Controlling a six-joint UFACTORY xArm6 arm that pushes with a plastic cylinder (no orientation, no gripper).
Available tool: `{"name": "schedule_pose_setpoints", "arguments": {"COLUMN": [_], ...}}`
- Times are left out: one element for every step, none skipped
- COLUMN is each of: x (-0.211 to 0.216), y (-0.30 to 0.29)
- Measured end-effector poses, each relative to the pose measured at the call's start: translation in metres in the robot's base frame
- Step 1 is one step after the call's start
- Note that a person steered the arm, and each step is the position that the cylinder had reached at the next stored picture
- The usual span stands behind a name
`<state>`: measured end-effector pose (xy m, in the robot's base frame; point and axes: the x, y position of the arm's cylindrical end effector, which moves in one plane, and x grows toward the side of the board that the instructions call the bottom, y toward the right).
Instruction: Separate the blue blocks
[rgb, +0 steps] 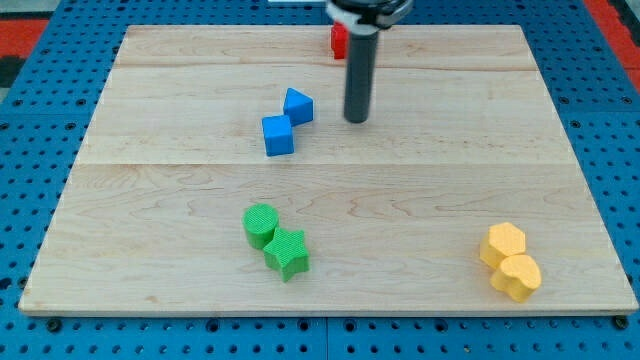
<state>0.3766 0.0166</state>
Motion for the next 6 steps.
{"name": "schedule_pose_setpoints", "arguments": {"x": [-0.007, -0.044, -0.065, -0.058, -0.089, -0.111], "y": [-0.089, -0.087, -0.055, -0.037, 0.019, -0.026]}}
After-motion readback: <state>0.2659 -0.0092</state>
